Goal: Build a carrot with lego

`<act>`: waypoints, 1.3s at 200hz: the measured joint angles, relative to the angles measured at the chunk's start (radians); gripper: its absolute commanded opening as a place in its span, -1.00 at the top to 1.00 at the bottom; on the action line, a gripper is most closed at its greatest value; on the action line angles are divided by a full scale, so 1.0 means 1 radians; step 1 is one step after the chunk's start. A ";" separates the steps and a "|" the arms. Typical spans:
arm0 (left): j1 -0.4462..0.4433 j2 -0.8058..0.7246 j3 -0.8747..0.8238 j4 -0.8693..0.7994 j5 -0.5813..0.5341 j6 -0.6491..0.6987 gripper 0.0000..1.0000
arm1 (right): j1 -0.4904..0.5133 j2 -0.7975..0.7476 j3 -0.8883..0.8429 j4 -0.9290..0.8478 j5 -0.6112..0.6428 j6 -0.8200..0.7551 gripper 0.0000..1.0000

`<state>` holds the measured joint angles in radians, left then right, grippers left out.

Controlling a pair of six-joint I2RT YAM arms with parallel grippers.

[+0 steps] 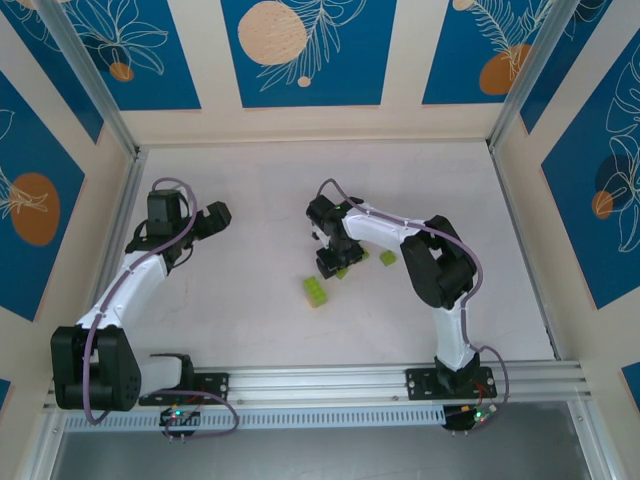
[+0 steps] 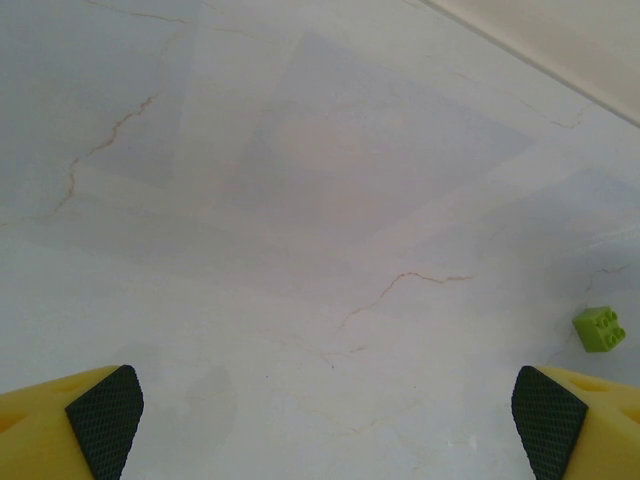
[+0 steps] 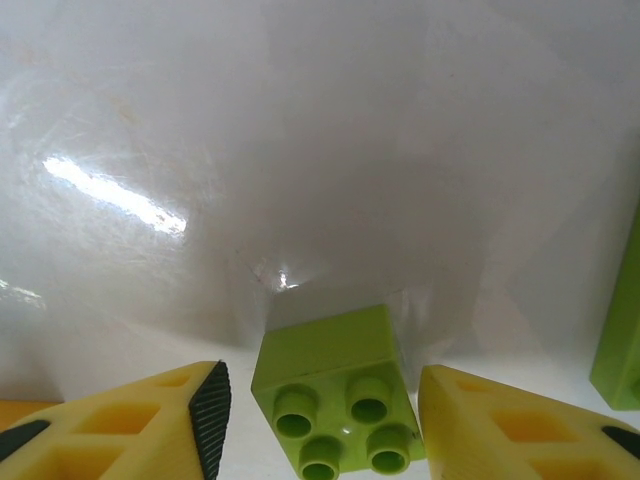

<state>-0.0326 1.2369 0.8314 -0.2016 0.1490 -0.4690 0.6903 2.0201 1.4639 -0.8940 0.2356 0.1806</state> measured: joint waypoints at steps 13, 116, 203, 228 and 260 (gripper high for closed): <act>0.000 0.000 0.000 0.000 0.000 0.000 -0.95 | -0.001 0.000 0.000 0.000 0.000 -0.002 -0.01; 0.000 0.000 0.000 0.000 0.000 0.000 -0.95 | -0.006 0.026 0.000 0.002 0.000 -0.010 0.25; 0.000 0.000 0.000 0.000 0.000 0.000 -0.95 | -0.008 -0.016 -0.003 -0.034 -0.004 0.029 0.33; 0.000 0.000 0.000 0.000 0.000 0.000 -0.95 | -0.002 -0.103 0.002 -0.095 -0.010 0.060 0.33; 0.000 0.000 0.000 0.000 0.000 0.000 -0.95 | 0.029 -0.188 0.054 -0.193 -0.035 0.110 0.33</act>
<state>-0.0326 1.2369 0.8314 -0.2012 0.1490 -0.4694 0.7193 1.8317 1.5177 -1.0866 0.2001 0.2905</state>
